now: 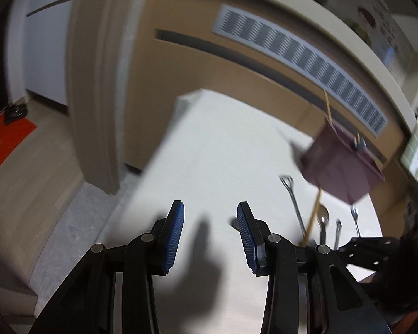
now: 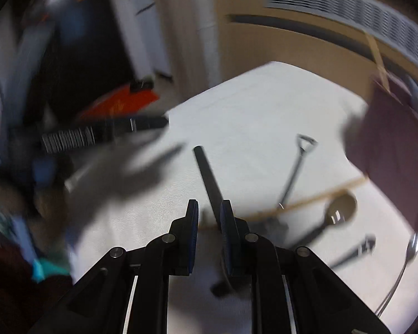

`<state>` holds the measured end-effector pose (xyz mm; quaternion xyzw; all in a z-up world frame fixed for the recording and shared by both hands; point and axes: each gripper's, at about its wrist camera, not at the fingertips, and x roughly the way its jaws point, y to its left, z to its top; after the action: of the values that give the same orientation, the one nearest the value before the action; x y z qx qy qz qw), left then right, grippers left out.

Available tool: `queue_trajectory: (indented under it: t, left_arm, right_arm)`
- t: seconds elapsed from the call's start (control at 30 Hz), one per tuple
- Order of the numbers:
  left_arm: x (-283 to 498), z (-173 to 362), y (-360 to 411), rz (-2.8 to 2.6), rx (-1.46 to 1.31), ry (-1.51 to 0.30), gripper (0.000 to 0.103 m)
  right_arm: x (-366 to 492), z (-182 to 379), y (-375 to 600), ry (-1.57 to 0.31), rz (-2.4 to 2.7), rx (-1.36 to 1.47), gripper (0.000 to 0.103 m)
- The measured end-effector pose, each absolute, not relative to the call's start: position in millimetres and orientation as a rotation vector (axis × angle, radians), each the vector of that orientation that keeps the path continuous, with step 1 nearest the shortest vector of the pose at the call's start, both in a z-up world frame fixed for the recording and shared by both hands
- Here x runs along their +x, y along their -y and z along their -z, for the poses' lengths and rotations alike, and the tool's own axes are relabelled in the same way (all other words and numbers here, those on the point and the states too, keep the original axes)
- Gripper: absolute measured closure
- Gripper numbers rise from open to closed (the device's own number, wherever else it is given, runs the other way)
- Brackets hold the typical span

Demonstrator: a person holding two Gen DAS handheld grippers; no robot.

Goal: Organize utensils
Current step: 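Grasp the dark metal spoon handle with the right tool, then lift the dark spoon with the right tool while the left tool reaches toward the metal shovel utensil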

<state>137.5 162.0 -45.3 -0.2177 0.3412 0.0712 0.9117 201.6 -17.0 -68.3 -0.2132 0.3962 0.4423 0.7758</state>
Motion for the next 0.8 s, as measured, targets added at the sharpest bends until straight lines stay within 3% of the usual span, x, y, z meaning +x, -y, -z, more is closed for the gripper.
queue_trajectory:
  t: [0.3,0.4,0.63,0.8]
  left_arm:
    - [125.9,40.7,-178.3,-0.151,-0.475,-0.667,0.062]
    - [129.4,42.1,-172.2,-0.127,-0.476,-0.678,0.062]
    - [147.8,45.6,-126.8,0.005,-0.406,-0.722,0.062]
    - [165.1,43.5,-78.0,0.207,-0.321,-0.738,0.063]
  right_arm:
    - [220.6,83.5,-5.8,-0.932,-0.986,-0.526,0.087]
    - [216.2,80.8,8.3,-0.919,-0.943,-0.486,0.092]
    - [228.3,39.9,125.3,-0.871,-0.756,-0.074,0.092]
    - [222.2,19.3,195.9,-0.769,-0.548,0.006,0.092]
